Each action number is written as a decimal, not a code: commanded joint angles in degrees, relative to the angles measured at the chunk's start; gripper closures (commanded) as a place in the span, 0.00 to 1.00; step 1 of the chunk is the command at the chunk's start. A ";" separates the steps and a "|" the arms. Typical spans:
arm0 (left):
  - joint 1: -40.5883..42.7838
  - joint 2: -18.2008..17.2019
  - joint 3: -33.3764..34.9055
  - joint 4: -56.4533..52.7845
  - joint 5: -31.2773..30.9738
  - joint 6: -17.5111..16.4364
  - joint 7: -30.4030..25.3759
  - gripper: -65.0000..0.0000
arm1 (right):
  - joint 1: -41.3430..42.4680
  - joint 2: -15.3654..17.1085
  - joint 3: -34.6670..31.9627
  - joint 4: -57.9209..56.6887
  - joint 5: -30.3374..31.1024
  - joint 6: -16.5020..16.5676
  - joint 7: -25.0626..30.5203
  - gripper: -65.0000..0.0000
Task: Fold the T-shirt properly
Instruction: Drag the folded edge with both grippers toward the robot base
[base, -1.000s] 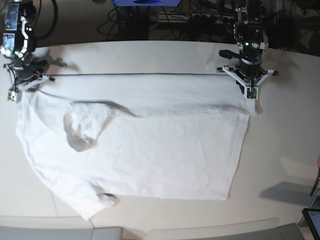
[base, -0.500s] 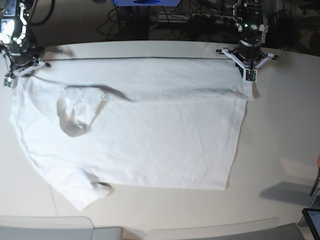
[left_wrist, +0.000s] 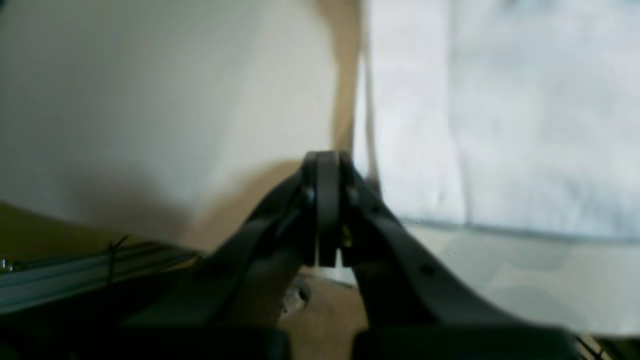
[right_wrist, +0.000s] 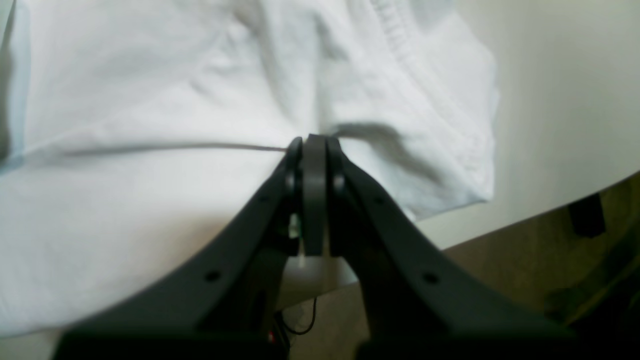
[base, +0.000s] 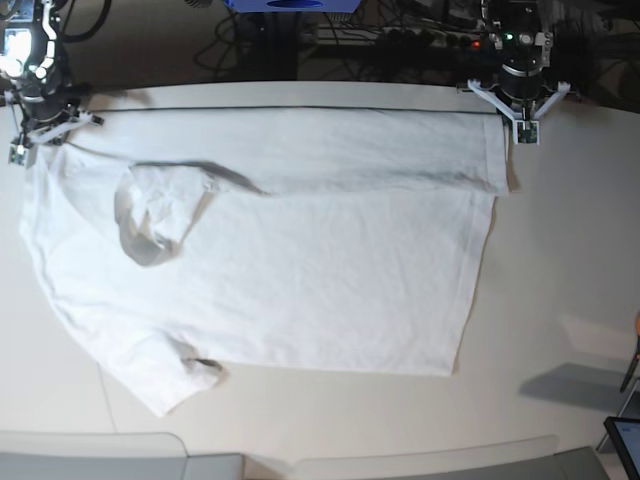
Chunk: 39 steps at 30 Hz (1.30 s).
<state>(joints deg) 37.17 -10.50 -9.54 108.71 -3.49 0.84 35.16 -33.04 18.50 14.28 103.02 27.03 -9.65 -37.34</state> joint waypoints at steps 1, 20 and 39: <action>0.50 -0.44 -0.26 1.84 0.10 0.17 -1.18 1.00 | -0.77 0.27 0.27 0.23 0.18 -0.42 -2.17 0.99; -6.88 3.25 0.88 5.01 -0.16 0.08 -0.74 1.00 | 0.73 0.27 0.18 2.16 0.09 -0.42 -2.61 0.99; -5.21 3.25 5.80 -3.96 -0.16 0.08 -1.09 1.00 | -0.15 0.18 0.27 2.08 0.09 -0.42 -2.61 0.99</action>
<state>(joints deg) 30.57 -6.94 -3.38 104.66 -4.05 0.62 30.96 -32.67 18.06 14.24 104.49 27.00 -10.04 -39.44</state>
